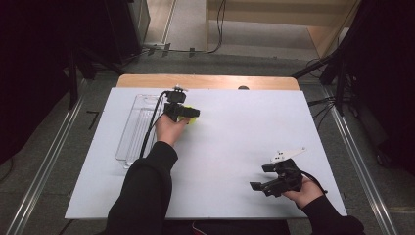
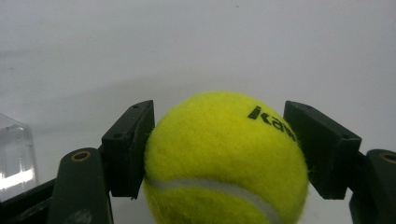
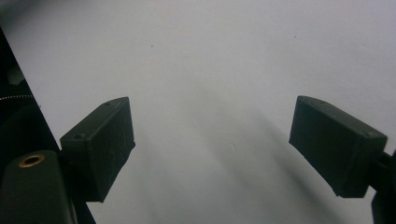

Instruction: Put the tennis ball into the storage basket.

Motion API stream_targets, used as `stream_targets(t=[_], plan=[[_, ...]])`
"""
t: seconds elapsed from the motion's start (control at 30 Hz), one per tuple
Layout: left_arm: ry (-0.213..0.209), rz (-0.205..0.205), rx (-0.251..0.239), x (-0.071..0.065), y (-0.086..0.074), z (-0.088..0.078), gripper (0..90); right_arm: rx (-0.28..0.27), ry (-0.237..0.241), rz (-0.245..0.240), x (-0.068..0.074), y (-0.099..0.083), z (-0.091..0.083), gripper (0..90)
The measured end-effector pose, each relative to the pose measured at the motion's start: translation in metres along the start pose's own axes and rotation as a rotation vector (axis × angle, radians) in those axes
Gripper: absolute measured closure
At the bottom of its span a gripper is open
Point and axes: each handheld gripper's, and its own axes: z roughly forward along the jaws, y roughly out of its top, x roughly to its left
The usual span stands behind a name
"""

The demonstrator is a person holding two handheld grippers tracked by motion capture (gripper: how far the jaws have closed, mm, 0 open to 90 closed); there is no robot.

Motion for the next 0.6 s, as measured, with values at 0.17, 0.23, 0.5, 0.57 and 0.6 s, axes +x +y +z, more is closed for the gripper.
stream_targets(t=[0.17,0.23,0.5,0.57,0.6], plan=[[-0.05,0.041,0.015,-0.007,-0.001,-0.012,28.0,-0.003,-0.002,0.003,-0.001,0.0,0.0,12.1],[-0.075,0.05,0.025,-0.009,-0.001,-0.017,28.0,-0.002,-0.001,0.001,-0.001,0.001,0.001,12.1],[-0.132,0.094,0.01,-0.019,-0.001,-0.037,28.0,-0.001,0.003,-0.004,-0.001,0.002,0.003,12.4],[-0.134,0.102,0.011,-0.021,-0.003,-0.039,28.0,-0.004,0.003,-0.006,0.0,0.001,0.002,12.4],[-0.142,0.111,0.013,-0.022,-0.004,-0.04,28.0,-0.005,0.003,-0.005,0.0,0.001,0.002,12.4]])
